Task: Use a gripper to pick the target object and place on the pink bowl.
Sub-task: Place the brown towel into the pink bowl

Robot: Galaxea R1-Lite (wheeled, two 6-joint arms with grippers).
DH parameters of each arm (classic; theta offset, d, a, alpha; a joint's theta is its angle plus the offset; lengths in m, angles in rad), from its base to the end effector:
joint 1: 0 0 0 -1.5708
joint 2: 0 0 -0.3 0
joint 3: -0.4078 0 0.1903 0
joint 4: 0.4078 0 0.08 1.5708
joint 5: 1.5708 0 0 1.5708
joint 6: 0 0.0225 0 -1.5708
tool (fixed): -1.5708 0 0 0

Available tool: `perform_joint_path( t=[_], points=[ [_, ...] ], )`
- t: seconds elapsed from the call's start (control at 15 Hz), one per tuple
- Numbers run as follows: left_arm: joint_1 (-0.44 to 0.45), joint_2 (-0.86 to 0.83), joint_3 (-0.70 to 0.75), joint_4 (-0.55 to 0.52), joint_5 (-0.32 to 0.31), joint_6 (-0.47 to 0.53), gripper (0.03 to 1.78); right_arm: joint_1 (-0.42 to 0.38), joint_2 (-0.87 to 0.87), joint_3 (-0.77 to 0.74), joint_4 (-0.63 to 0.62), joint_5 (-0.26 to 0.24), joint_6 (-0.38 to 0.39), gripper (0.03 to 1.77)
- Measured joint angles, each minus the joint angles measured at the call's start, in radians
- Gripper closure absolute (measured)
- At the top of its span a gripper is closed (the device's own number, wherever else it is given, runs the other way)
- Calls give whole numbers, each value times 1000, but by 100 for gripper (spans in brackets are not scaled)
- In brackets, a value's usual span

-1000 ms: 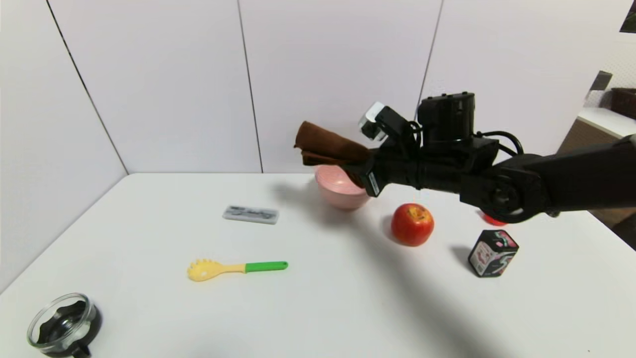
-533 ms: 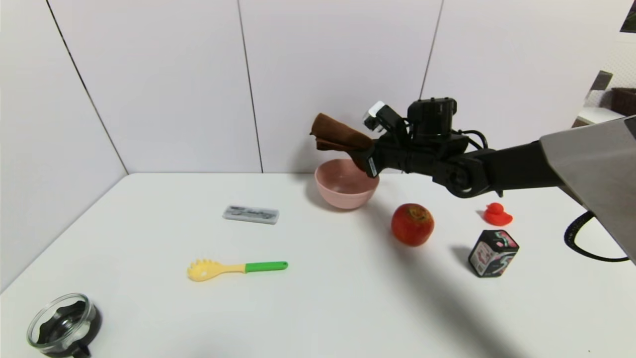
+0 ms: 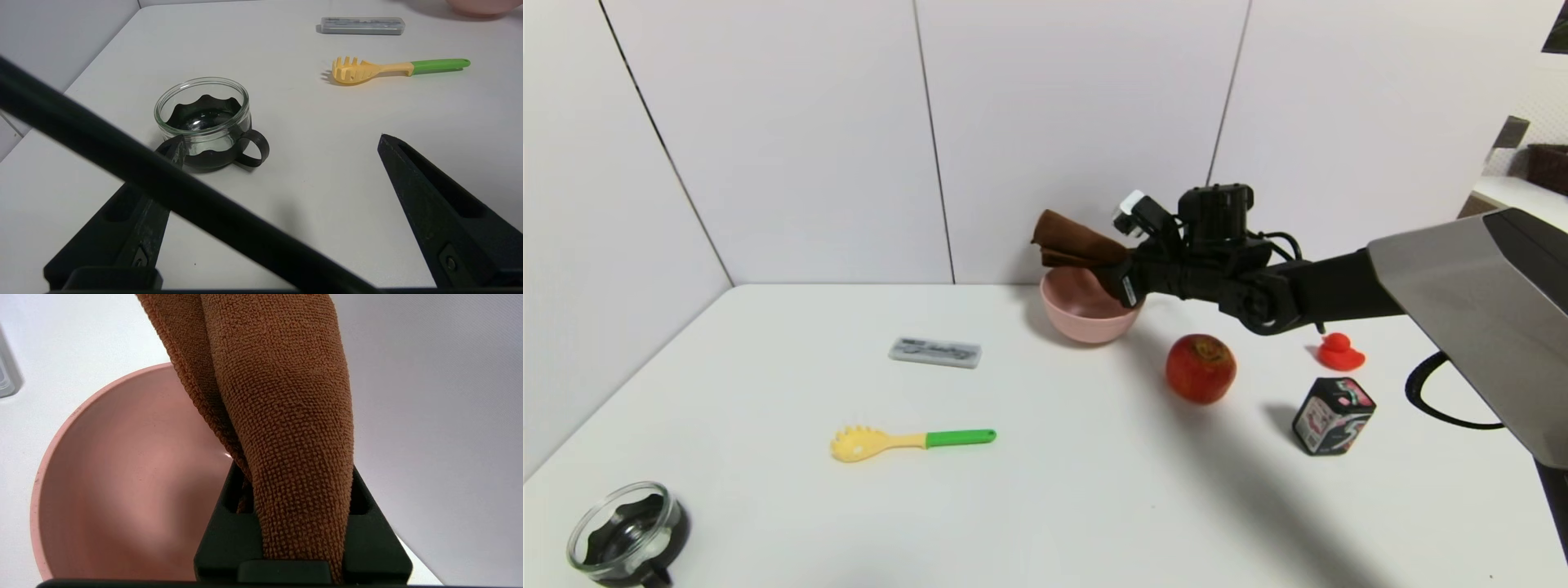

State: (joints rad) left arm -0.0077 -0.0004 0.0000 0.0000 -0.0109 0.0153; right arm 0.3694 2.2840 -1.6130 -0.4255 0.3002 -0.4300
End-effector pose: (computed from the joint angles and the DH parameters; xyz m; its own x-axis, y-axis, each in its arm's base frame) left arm -0.0228 -0.0001 0.0755 0.9998 -0.0186 0.0004 0.0186 0.9997 0.0153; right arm 0.4438 0.1790 0.1527 0.7574 0.6103 -0.2322 -0.6511 0.6790 -0.3390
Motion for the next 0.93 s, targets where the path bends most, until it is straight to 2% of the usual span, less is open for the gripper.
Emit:
perform_joint_path(
  t=[0.2, 0.47, 0.67, 0.93],
  points=[
    [0, 0, 0, 0, 0, 0, 12, 2, -2, 1, 0, 42, 0, 138],
    [0, 0, 0, 0, 0, 0, 12, 3, -9, 3, 2, 44, 0, 85],
    [0, 0, 0, 0, 0, 0, 12, 5, -15, 10, 1, 44, 0, 61],
    [0, 0, 0, 0, 0, 0, 12, 8, -20, 14, 3, 44, 0, 40]
  ],
)
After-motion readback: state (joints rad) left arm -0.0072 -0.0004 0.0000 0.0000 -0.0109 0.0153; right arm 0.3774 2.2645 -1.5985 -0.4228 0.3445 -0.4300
